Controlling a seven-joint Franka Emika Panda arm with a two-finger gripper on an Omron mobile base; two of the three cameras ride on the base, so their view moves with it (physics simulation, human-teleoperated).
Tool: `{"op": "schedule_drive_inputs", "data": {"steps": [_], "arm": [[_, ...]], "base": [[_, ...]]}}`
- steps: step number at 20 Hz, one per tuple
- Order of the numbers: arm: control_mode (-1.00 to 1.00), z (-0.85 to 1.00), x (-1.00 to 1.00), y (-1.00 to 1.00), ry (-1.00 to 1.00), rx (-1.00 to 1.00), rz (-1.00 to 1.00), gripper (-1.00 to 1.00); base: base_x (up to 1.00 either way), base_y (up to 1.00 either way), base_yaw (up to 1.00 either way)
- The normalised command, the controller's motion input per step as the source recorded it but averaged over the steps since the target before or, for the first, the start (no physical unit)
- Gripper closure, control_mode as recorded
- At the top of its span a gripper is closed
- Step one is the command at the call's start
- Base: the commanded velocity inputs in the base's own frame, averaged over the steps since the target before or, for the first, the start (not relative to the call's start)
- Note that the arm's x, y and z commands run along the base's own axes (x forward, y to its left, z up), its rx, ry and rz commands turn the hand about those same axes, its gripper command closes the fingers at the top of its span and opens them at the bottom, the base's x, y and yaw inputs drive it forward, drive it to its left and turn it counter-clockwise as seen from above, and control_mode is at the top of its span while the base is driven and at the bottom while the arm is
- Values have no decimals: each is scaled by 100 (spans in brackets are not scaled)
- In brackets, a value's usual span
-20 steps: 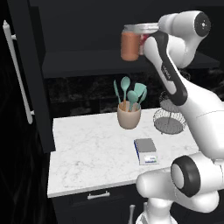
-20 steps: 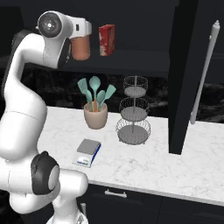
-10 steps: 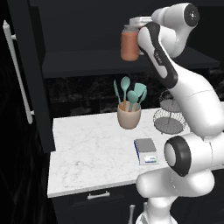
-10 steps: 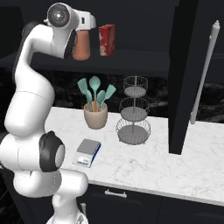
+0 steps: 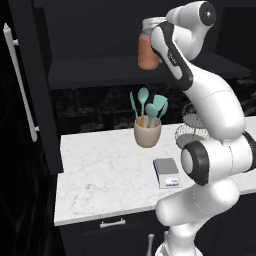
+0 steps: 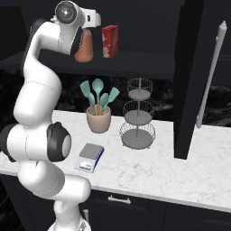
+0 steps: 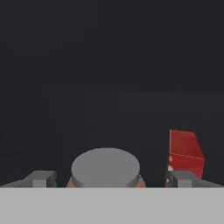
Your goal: Pick the honey bottle and place it on the digital scale for weighing, and close the cabinet.
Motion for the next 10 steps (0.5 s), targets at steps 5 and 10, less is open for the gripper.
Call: {"op": "schedule_drive_inputs", "data": {"steps": [5, 10], "arm": [[-100, -20, 6, 18, 0, -6, 0, -100], [-100, -13, 28, 11, 0, -2, 0, -100]], "base": [[0, 0, 0], [0, 0, 0]]}}
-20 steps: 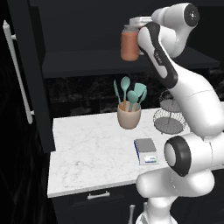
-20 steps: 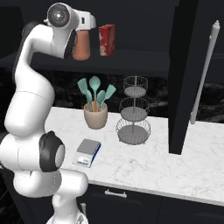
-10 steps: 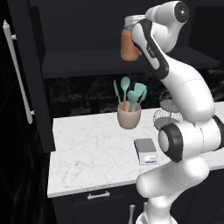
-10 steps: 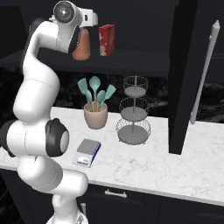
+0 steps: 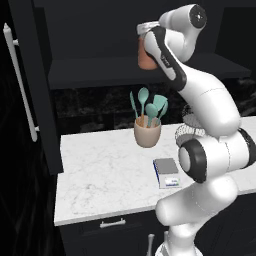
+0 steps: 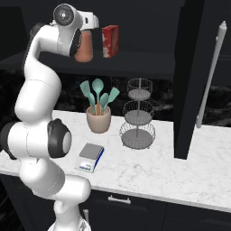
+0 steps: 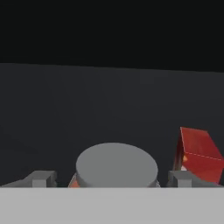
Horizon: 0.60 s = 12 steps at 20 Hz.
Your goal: Pick the honey bottle and place it on the digital scale for weighing, and close the cabinet.
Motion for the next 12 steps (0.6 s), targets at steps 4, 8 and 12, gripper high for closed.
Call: {"op": "schedule_drive_inputs", "data": {"steps": [4, 8, 12], "arm": [[-100, -9, 44, 0, 0, 0, 0, -100], [-100, -20, 38, 0, 2, 0, 0, -100], [-100, -46, 38, 1, 0, -2, 0, -100]], "base": [[0, 0, 0], [0, 0, 0], [0, 0, 0]]}}
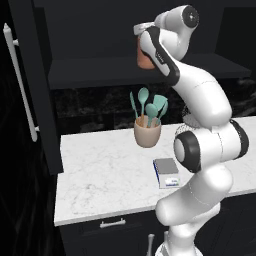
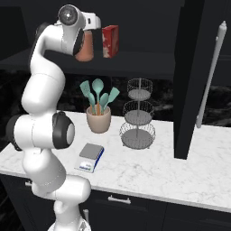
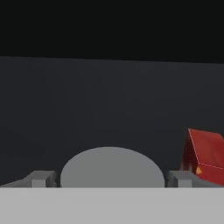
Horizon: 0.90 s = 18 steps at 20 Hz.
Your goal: Pick the honey bottle and place it on the digital scale for weighing, and close the cabinet.
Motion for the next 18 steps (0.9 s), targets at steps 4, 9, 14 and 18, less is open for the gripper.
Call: {"op": "schedule_drive_inputs", "data": {"steps": [4, 9, 14, 18], "arm": [[-100, -64, 36, 4, 1, -2, 0, -100], [-100, -53, 34, 8, 1, -2, 0, 100], [-100, -29, 13, 0, 0, 0, 0, 100], [-100, -10, -13, 6, -5, 0, 0, 100]], "base": [[0, 0, 0], [0, 0, 0], [0, 0, 0], [0, 0, 0]]}}
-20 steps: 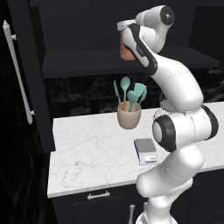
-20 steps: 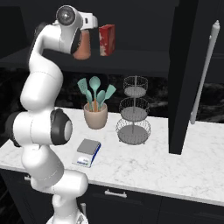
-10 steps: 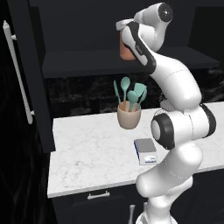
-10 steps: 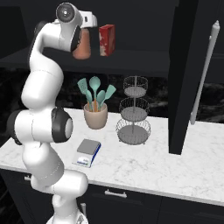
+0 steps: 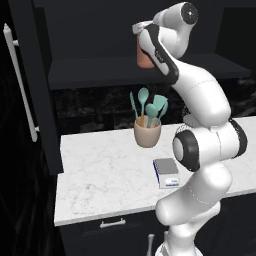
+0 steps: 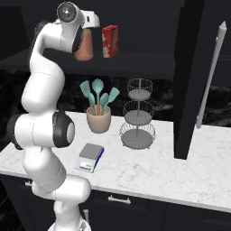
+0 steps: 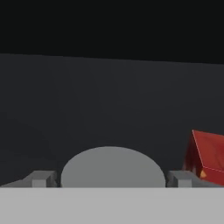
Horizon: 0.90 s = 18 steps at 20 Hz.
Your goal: Pick the honey bottle and place it on the digital scale for weighing, and close the cabinet.
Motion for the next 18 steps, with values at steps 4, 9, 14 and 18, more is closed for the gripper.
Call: {"op": "schedule_drive_inputs", "data": {"steps": [4, 9, 14, 18], "arm": [[-100, 0, -32, 23, -25, 0, 0, 100], [-100, 0, -30, 24, -38, 0, 0, 100], [-100, 0, -64, 28, -40, 0, 0, 100], [-100, 0, -68, 11, -30, 0, 0, 100]], "base": [[0, 0, 0], [0, 0, 0], [0, 0, 0], [0, 0, 0]]}}
